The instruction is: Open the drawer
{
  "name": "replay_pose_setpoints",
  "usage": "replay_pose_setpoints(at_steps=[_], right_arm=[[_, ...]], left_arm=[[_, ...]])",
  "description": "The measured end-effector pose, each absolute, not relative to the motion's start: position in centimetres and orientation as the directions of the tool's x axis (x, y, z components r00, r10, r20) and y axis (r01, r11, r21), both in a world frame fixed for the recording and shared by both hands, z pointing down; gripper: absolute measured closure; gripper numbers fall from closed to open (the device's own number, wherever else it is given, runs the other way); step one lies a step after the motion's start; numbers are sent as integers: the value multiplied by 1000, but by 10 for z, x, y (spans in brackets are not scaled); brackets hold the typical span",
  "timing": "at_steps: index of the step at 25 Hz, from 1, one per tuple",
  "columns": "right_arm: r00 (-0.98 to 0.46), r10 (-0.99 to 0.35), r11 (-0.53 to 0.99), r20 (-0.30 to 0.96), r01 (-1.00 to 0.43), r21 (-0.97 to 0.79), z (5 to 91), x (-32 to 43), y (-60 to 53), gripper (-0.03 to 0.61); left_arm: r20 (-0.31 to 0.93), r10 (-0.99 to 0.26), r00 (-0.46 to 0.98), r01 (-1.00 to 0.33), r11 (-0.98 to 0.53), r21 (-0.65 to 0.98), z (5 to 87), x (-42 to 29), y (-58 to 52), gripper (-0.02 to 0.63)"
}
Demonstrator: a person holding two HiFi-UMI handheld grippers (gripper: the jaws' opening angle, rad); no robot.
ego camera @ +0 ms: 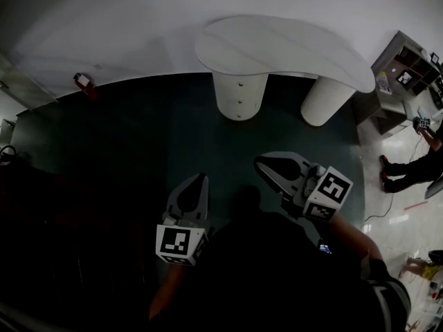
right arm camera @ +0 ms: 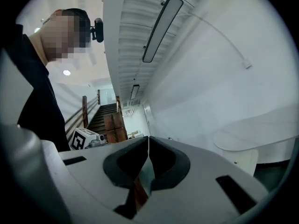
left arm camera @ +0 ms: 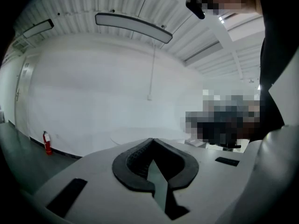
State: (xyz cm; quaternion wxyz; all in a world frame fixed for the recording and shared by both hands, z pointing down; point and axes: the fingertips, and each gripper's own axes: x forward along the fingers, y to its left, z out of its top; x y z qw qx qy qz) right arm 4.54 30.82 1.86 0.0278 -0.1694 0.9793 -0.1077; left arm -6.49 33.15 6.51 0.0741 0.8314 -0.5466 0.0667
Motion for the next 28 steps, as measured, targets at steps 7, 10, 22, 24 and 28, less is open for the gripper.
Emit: replay_pose_setpoints(at_steps=[7, 10, 22, 24, 28], right_arm=[[-943, -334, 915, -4, -323, -244, 24, 66, 222, 561], [-934, -358, 900, 0, -346, -264, 36, 87, 191, 561], [-930, -363, 870, 62, -362, -335, 64, 79, 115, 561], [-929, -362, 870, 71, -364, -332, 64, 66, 102, 561], [-928, -361, 864, 97, -371, -339, 66, 32, 76, 561]], left_arm=[[220, -888, 404, -914, -400, 63, 68, -43, 237, 603], [223, -878, 424, -905, -422, 62, 69, -22, 201, 603], [281, -839, 465, -885, -451, 116, 90, -11, 114, 603], [280, -837, 471, -882, -456, 120, 93, -22, 100, 602], [279, -827, 488, -873, -471, 128, 97, -50, 73, 603]])
